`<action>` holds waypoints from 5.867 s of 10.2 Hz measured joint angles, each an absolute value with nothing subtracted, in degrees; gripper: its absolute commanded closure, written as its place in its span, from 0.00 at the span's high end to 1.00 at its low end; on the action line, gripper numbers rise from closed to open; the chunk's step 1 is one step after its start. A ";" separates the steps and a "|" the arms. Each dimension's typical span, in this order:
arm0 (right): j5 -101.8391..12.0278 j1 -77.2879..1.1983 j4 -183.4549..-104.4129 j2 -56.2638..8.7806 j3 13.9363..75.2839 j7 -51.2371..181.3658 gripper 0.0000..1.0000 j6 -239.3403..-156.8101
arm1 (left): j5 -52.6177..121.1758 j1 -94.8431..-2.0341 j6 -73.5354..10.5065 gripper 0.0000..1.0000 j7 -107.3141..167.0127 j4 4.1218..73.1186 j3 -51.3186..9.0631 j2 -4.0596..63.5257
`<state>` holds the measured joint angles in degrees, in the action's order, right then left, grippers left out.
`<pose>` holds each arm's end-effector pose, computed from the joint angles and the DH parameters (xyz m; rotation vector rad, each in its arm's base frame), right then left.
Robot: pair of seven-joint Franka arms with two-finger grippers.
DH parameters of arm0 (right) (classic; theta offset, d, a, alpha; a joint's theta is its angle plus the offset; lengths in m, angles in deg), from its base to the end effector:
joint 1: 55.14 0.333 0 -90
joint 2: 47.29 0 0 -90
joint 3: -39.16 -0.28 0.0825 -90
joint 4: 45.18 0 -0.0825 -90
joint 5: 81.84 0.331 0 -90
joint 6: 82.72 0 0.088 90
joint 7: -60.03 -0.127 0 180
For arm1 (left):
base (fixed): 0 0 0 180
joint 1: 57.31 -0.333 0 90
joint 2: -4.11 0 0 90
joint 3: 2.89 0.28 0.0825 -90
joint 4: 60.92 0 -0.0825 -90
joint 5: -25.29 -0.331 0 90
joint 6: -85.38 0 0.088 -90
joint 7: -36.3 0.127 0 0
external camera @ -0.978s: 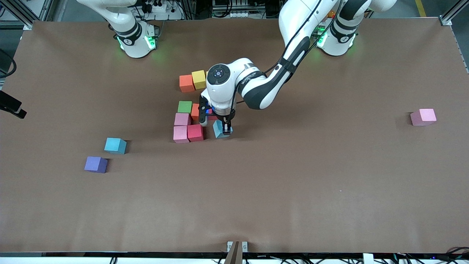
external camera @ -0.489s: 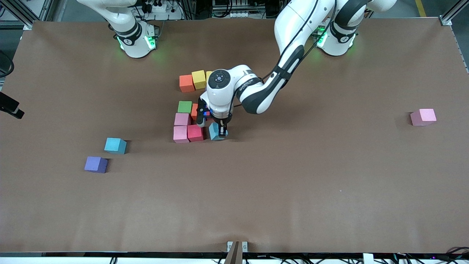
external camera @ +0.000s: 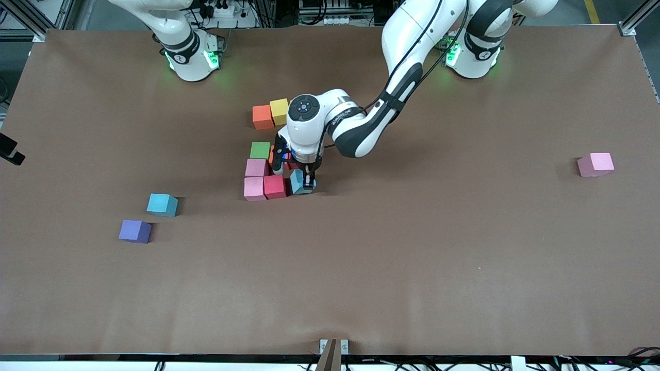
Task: Form number 2 with 11 blocks
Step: 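Lower the cyan cube beside the red cube with the left gripper, then open the left gripper to release the cyan cube and lift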
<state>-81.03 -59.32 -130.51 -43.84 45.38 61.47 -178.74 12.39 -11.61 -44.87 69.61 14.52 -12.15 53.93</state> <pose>0.5235 -0.0926 0.5823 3.1203 -0.2444 0.1987 0.4200 -0.5413 0.2131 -2.1418 2.2389 -0.1688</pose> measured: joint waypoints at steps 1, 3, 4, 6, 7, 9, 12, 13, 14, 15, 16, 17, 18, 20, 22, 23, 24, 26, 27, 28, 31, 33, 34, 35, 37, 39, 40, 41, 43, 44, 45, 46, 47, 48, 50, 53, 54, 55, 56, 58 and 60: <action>-81.03 -59.33 -130.51 -43.84 45.38 61.47 1.00 -178.71 | 12.39 -11.61 -44.87 0.00 69.61 14.52 -12.15 54.26; -81.03 -59.33 -130.51 -43.84 45.38 61.47 1.00 -178.72 | 12.39 -11.60 -44.97 0.00 69.61 14.47 -12.18 54.67; -81.03 -59.33 -130.51 -43.84 45.37 61.47 1.00 -178.72 | 12.39 -11.59 -45.13 0.00 69.61 14.42 -12.19 54.77; -81.01 -59.33 -130.51 -43.84 45.31 61.47 1.00 -178.72 | 12.39 -11.59 -45.24 0.00 69.61 14.30 -12.18 54.90; -81.01 -59.33 -130.51 -43.84 45.30 61.47 1.00 -178.72 | 12.39 -11.59 -45.34 0.00 69.61 14.21 -12.18 54.92; -81.01 -59.33 -130.51 -43.84 45.30 61.46 1.00 -178.72 | 12.39 -11.62 -46.32 0.00 69.61 14.15 -12.12 55.00; -81.00 -59.33 -130.51 -43.84 45.30 61.45 1.00 -178.69 | 12.39 -11.66 -47.56 0.02 69.61 14.14 -12.02 55.59; -81.00 -59.33 -130.51 -43.84 45.30 61.44 1.00 -178.69 | 12.39 -11.67 -47.56 0.10 69.63 14.12 -12.01 55.59; -81.00 -59.33 -130.51 -43.84 45.29 61.43 1.00 -178.69 | 12.39 -11.67 -47.56 0.22 69.66 14.12 -12.01 55.59; -81.00 -59.33 -130.51 -43.84 45.25 61.43 1.00 -178.69 | 12.39 -11.67 -47.56 0.22 69.71 14.12 -12.01 55.60; -81.00 -59.33 -130.51 -43.84 45.20 61.43 1.00 -178.68 | 12.39 -11.66 -47.56 0.22 69.97 14.12 -12.01 55.62; -80.99 -59.33 -130.51 -43.84 45.16 61.43 1.00 -178.66 | 12.39 -11.66 -47.60 0.22 70.19 14.12 -12.02 55.63; -80.97 -59.32 -130.51 -43.84 45.09 61.43 1.00 -178.63 | 12.39 -11.66 -47.70 0.23 70.24 14.12 -12.02 55.64; -80.96 -59.32 -130.51 -43.84 45.04 61.43 1.00 -178.62 | 12.39 -11.66 -47.81 0.29 70.25 14.12 -12.03 55.66; -80.96 -59.33 -130.51 -43.85 45.04 61.43 1.00 -178.62 | 12.39 -11.66 -47.86 0.37 70.26 14.12 -12.03 55.68; -80.96 -59.32 -130.51 -43.88 45.03 61.43 1.00 -178.61 | 12.39 -11.66 -47.87 0.49 70.26 14.12 -12.03 55.68; -80.96 -59.32 -130.51 -43.90 45.01 61.43 1.00 -178.61 | 12.39 -11.66 -47.88 0.56 70.26 14.12 -12.03 55.68; -80.96 -59.32 -130.51 -43.96 45.01 61.43 1.00 -178.61 | 12.39 -11.66 -47.97 0.98 70.26 14.12 -12.03 55.78; -80.96 -59.32 -130.51 -43.97 45.01 61.43 1.00 -178.61 | 12.39 -11.66 -48.10 1.00 70.26 14.12 -12.03 55.82; -80.96 -59.32 -130.51 -43.97 45.01 61.43 1.00 -178.60 | 12.39 -11.68 -48.23 1.00 70.26 14.12 -12.03 55.98; -80.96 -59.32 -130.51 -44.00 45.01 61.43 1.00 -178.59 | 12.39 -11.79 -48.92 1.00 70.25 14.12 -12.03 56.42; -80.96 -59.32 -130.50 -44.02 45.01 61.43 1.00 -178.59 | 12.39 -11.79 -49.32 1.00 70.24 14.12 -12.03 56.46; -80.96 -59.32 -130.48 -44.02 45.01 61.43 1.00 -178.59 | 12.39 -11.80 -49.42 1.00 70.12 14.12 -12.03 56.46; -80.96 -59.32 -130.47 -44.02 45.01 61.43 1.00 -178.59 | 12.39 -11.80 -49.44 1.00 70.02 14.12 -12.03 56.46; -80.96 -59.32 -130.47 -44.02 44.99 61.43 1.00 -178.58 | 12.39 -11.82 -49.64 1.00 70.00 14.12 -12.03 56.47; -80.96 -59.32 -130.47 -44.02 44.98 61.43 1.00 -178.58 | 12.39 -11.85 -49.70 1.00 70.16 14.12 -12.03 56.48; -80.96 -59.32 -130.47 -44.02 44.97 61.43 1.00 -178.58 | 12.39 -11.99 -49.71 1.00 70.64 14.12 -12.02 56.52; -80.96 -59.32 -130.47 -44.02 44.97 61.43 1.00 -178.58 | 12.39 -12.25 -49.70 1.00 71.22 14.12 -11.99 56.60; -80.96 -59.32 -130.47 -44.02 44.96 61.43 1.00 -178.57 | 12.39 -13.09 -49.70 1.00 72.57 14.13 -11.87 56.77; -80.96 -59.32 -130.47 -44.02 44.95 61.43 1.00 -178.57 | 12.39 -13.67 -49.70 1.00 73.39 14.13 -11.84 56.78; -80.96 -59.32 -130.46 -44.02 44.95 61.43 1.00 -178.57 | 12.39 -14.14 -49.70 1.00 73.63 14.13 -11.84 56.80; -80.96 -59.32 -130.46 -44.02 44.95 61.43 1.00 -178.56 | 12.39 -14.33 -49.71 1.00 73.63 14.13 -11.84 56.82; -80.96 -59.32 -130.46 -44.02 44.95 61.43 1.00 -178.55 | 12.39 -14.31 -50.03 1.00 73.63 14.13 -11.90 56.83; -80.96 -59.32 -130.46 -44.02 44.95 61.43 1.00 -178.53 | 12.39 -14.31 -50.88 1.00 73.63 14.13 -11.95 56.83; -80.96 -59.32 -130.46 -44.02 44.94 61.43 1.00 -178.50 | 12.39 -14.31 -52.26 1.00 73.29 14.13 -12.06 56.89; -80.96 -59.32 -130.46 -44.02 44.92 61.43 1.00 -178.49 | 12.42 -14.29 -52.80 1.00 73.10 14.13 -13.07 56.90; -80.96 -59.32 -130.46 -44.02 44.91 61.43 1.00 -178.48 | 12.42 -14.27 -52.86 1.00 72.95 14.12 -13.32 56.90; -80.96 -59.32 -130.46 -44.02 44.91 61.43 1.00 -178.47 | 12.42 -14.29 -52.99 1.00 72.82 14.08 -13.35 56.89; -80.96 -59.32 -130.46 -44.02 44.90 61.43 1.00 -178.47 | 12.42 -14.42 -53.05 1.00 72.82 14.00 -13.34 56.82; -80.96 -59.32 -130.46 -44.02 44.89 61.43 1.00 -178.45 | 12.42 -15.14 -51.74 1.00 73.10 13.94 -13.91 56.39; -80.96 -59.32 -130.46 -44.02 44.88 61.43 1.00 -178.38 | 12.42 -16.49 -47.33 1.00 74.64 13.81 -15.04 54.75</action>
<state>-80.96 -59.32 -130.46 -44.02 44.88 61.43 -178.38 12.42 -16.49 -47.33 74.64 13.81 -15.04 54.75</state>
